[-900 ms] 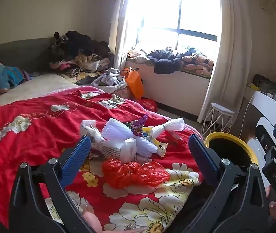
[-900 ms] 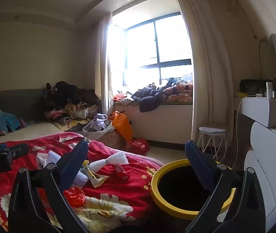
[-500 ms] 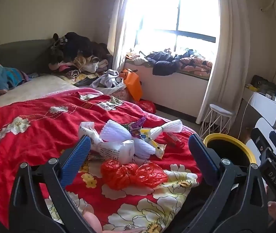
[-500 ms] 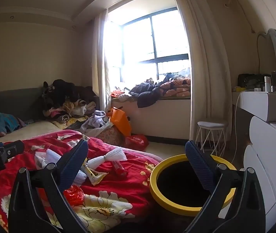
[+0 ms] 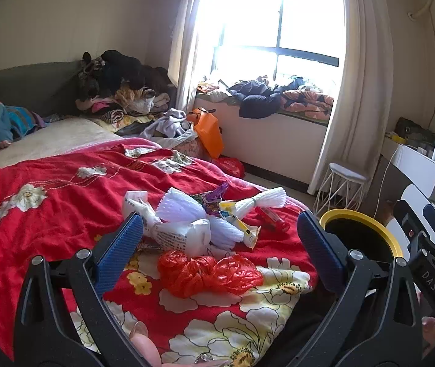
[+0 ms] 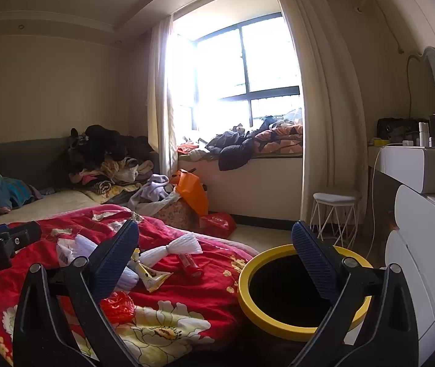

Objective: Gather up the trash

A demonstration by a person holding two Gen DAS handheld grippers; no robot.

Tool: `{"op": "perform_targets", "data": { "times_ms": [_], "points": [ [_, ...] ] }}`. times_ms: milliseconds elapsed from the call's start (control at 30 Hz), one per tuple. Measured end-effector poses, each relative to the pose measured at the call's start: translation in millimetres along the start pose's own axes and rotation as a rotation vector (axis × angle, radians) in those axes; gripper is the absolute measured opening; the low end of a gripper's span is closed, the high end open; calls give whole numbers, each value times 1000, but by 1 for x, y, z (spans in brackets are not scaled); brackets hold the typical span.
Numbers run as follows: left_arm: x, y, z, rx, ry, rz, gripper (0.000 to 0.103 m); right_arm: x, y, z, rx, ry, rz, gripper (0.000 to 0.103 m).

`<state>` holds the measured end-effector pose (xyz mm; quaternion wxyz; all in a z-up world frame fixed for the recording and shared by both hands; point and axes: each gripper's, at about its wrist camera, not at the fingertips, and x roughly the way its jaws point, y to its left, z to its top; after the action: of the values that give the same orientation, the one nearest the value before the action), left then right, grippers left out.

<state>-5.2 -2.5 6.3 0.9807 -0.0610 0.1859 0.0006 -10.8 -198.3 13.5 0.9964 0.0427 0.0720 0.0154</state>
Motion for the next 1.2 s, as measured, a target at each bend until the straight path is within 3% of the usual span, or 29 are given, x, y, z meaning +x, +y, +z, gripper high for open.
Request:
{"op": "perform_targets", "data": {
  "times_ms": [1200],
  "points": [
    [5, 15, -3, -40, 15, -21, 93, 2, 5, -2, -10, 18, 24, 97]
  ]
}}
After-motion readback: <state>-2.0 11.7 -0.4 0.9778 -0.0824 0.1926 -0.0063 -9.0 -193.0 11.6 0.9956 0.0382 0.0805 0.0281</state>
